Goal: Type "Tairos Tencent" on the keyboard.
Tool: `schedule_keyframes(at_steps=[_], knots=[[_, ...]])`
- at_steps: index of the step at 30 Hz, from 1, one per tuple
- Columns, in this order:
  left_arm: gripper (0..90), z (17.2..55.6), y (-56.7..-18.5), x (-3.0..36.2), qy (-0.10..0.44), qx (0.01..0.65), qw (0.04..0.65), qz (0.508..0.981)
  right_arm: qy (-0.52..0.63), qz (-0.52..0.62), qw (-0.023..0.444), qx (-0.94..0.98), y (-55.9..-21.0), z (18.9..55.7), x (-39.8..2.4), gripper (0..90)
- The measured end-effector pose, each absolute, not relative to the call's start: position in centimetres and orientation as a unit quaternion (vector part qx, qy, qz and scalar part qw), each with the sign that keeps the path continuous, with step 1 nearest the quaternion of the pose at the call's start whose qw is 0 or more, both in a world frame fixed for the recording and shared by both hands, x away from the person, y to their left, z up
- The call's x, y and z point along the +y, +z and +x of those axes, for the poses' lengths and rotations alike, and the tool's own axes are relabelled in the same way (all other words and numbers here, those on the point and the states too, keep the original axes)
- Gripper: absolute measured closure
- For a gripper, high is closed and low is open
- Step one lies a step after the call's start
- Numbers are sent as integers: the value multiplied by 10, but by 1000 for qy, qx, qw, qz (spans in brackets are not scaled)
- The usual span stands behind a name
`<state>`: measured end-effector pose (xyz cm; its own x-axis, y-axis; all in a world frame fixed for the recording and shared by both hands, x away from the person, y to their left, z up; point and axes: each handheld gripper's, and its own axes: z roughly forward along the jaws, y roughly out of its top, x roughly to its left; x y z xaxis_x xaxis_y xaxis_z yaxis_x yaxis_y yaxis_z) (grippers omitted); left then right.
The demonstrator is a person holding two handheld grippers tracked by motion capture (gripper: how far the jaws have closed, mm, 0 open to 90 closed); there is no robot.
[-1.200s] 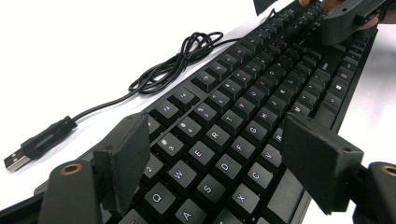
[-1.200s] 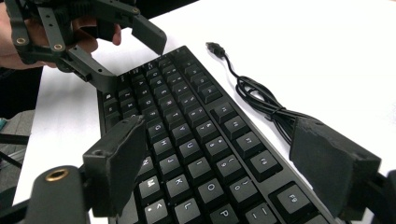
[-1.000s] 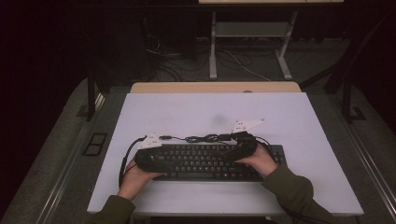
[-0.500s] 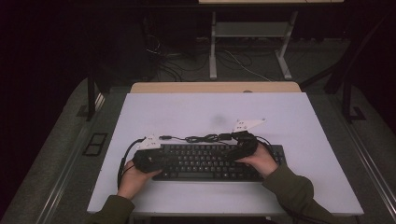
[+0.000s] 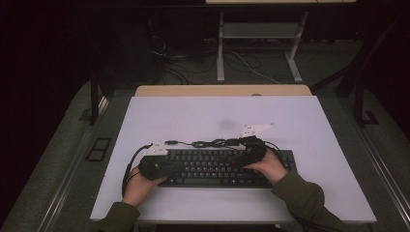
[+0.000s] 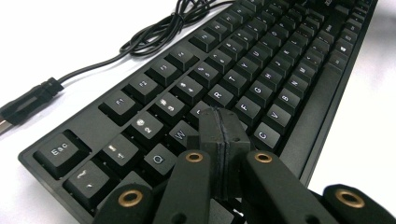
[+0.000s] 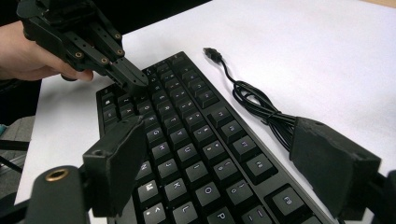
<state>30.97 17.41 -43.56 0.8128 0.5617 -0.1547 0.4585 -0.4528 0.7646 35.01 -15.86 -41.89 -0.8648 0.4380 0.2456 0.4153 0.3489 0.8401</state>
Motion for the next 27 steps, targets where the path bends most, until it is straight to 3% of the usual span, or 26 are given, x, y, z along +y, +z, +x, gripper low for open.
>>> schedule_keyframes(at_steps=[27], knots=[[890, 308, -435, 171, 62, 298, 429, 850, 512, 263, 11, 817, -418, 351, -160, 183]])
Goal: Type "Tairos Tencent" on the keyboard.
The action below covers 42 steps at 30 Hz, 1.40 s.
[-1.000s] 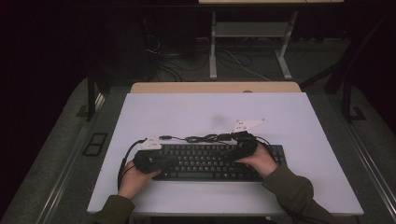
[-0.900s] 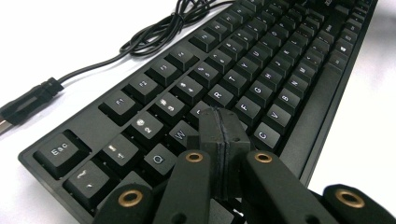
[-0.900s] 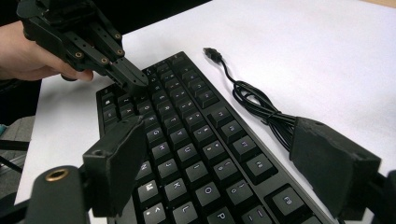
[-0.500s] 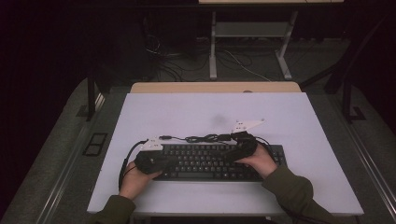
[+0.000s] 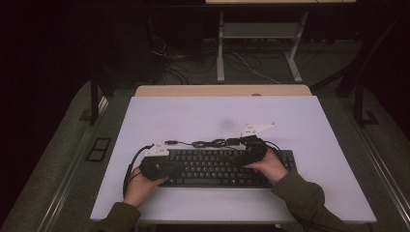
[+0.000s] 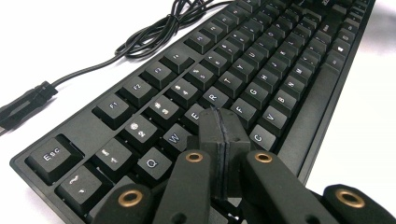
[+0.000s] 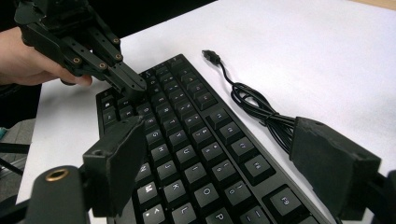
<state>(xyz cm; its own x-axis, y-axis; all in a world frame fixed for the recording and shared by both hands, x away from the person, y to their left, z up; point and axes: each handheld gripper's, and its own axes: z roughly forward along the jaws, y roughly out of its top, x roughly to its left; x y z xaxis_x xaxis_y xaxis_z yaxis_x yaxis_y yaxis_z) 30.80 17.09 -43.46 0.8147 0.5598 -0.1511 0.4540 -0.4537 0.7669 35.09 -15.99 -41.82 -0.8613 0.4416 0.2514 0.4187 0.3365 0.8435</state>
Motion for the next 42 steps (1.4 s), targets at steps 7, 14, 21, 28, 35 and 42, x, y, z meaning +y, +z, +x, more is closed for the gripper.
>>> schedule_keyframes(at_steps=[7, 14, 21, 28, 35, 42], knots=[[863, 308, -433, 172, 62, 301, 434, 847, 511, 262, 11, 818, -418, 351, -160, 183], [707, 307, -430, 171, 71, 304, 441, 842, 510, 263, 11, 819, -419, 350, -160, 183], [571, 307, -429, 168, 73, 304, 444, 840, 509, 264, 10, 819, -420, 349, -160, 183], [407, 307, -427, 165, 76, 306, 446, 838, 509, 266, 11, 819, -419, 348, -162, 183], [313, 307, -427, 163, 77, 304, 450, 836, 509, 267, 10, 818, -419, 346, -165, 183], [277, 305, -426, 158, 70, 297, 452, 838, 506, 270, 10, 819, -420, 342, -167, 183]])
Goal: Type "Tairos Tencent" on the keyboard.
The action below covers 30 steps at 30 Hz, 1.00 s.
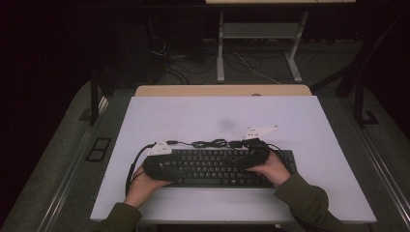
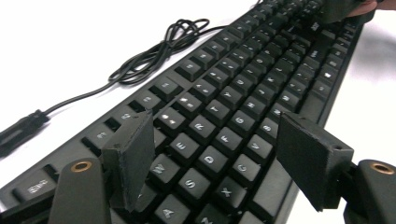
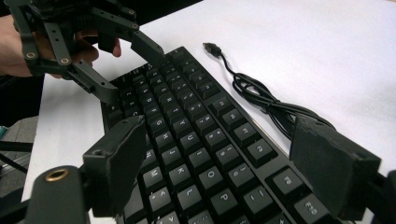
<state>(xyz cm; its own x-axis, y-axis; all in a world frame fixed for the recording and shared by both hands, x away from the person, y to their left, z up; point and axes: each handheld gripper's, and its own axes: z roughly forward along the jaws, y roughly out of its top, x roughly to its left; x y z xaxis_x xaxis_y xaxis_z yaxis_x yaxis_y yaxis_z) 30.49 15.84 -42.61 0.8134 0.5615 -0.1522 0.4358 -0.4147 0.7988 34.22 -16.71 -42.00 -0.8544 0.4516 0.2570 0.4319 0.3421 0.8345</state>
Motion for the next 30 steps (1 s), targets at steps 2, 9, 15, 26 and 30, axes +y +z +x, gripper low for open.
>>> schedule_keyframes(at_steps=[2, 9, 15, 26, 30], knots=[[277, 303, -426, 156, 66, 296, 455, 837, 507, 268, 10, 819, -421, 341, -169, 183], [322, 295, -426, 156, 63, 289, 462, 836, 504, 270, 14, 820, -422, 337, -174, 183], [503, 287, -428, 157, 55, 273, 463, 842, 505, 273, 14, 819, -422, 337, -175, 183], [890, 283, -431, 154, 34, 255, 456, 852, 503, 270, 14, 821, -425, 339, -174, 183], [891, 283, -433, 153, 27, 254, 451, 855, 502, 273, 14, 820, -425, 339, -174, 183]])
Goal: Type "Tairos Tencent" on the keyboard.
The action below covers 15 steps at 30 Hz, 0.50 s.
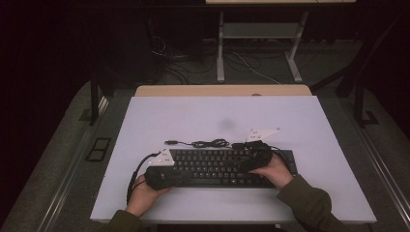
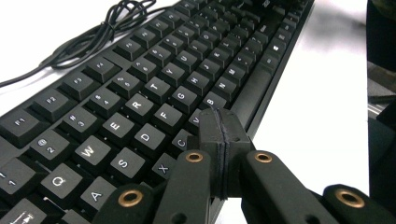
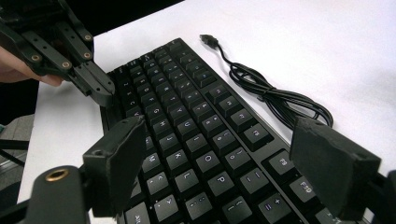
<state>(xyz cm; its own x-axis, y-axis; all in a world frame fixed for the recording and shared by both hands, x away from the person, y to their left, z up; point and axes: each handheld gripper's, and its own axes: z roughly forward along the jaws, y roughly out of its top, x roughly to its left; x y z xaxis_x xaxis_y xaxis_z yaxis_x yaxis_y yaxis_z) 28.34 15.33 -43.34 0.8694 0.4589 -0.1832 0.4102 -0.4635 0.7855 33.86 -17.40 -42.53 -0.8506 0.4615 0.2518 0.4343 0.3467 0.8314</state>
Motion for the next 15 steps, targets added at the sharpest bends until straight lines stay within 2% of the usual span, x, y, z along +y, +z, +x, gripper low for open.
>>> schedule_keyframes(at_steps=[15], knots=[[891, 285, -439, 150, 20, 245, 435, 866, 504, 274, 16, 819, -425, 339, -177, 183]])
